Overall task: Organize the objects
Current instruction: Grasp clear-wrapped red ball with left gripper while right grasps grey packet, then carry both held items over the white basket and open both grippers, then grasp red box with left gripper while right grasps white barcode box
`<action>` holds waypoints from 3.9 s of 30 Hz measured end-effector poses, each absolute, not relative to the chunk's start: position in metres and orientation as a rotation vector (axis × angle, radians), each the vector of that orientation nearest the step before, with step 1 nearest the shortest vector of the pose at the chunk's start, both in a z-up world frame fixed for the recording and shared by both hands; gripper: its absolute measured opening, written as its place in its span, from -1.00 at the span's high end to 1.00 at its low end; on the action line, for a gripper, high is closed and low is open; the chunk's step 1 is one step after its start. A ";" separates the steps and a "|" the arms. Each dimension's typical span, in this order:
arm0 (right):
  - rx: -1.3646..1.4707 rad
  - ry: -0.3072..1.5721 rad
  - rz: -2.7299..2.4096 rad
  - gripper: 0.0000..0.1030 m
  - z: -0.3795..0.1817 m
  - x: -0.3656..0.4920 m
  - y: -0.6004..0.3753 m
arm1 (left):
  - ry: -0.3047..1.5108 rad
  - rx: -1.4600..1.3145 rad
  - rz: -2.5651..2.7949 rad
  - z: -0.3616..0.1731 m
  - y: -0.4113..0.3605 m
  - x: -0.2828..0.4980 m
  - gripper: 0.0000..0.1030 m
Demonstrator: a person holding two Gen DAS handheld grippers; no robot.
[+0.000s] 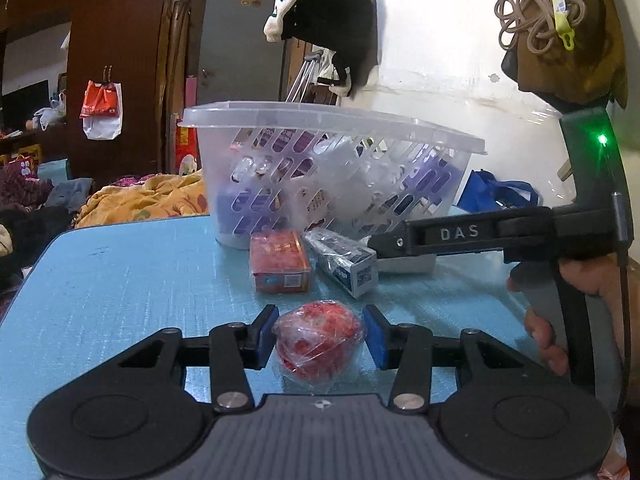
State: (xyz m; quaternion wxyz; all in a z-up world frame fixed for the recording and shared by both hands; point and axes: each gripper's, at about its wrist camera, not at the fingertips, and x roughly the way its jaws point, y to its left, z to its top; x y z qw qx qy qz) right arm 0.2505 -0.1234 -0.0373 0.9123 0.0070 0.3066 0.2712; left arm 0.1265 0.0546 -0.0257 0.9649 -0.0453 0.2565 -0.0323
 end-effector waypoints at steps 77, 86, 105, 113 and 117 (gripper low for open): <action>-0.041 0.349 0.764 -1.00 0.004 0.223 -0.144 | 0.437 -0.031 0.028 0.052 0.056 0.187 -0.72; -0.166 0.440 0.782 -0.85 -0.024 0.222 -0.092 | 0.479 -0.013 0.116 0.017 0.084 0.172 -0.69; -0.180 0.499 0.737 0.19 -0.034 0.217 -0.135 | 0.605 -0.054 0.071 -0.009 0.067 0.200 -0.69; -0.049 0.470 0.734 0.19 -0.031 0.224 -0.171 | 0.670 -0.036 0.107 -0.019 0.040 0.221 -0.51; -0.043 0.436 0.726 0.19 -0.030 0.220 -0.169 | 0.641 -0.045 0.153 -0.021 0.042 0.213 -0.08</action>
